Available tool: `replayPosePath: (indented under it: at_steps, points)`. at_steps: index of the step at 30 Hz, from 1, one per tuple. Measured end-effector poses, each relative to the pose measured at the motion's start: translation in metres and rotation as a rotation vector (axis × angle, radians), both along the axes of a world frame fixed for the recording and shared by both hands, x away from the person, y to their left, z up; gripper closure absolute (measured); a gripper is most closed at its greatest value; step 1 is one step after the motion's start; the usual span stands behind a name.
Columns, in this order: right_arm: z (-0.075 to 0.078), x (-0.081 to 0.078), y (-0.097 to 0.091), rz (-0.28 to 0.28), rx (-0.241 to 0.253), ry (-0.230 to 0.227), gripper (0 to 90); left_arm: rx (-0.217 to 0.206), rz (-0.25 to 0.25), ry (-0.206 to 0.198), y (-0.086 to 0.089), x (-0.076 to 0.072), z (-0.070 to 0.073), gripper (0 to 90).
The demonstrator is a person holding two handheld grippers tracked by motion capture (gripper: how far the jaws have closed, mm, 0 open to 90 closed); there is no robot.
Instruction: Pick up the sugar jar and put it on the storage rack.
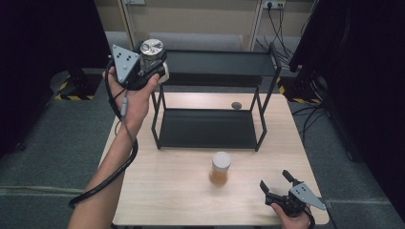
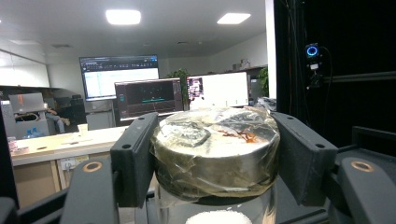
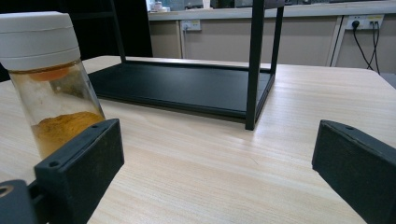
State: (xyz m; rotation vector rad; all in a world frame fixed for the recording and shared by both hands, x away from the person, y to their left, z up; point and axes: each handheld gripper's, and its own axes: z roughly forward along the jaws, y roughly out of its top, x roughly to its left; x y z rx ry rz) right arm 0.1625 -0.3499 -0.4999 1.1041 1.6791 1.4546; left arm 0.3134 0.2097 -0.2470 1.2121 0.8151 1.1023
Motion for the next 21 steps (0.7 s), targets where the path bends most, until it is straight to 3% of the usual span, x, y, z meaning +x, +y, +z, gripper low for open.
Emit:
replayPosePath:
  at_steps: [21]
  points:
    - [0.0,0.0,-0.001,0.001,0.005,-0.001,2.5,0.012,0.016,0.001,-0.013,0.033,0.017,35.0]
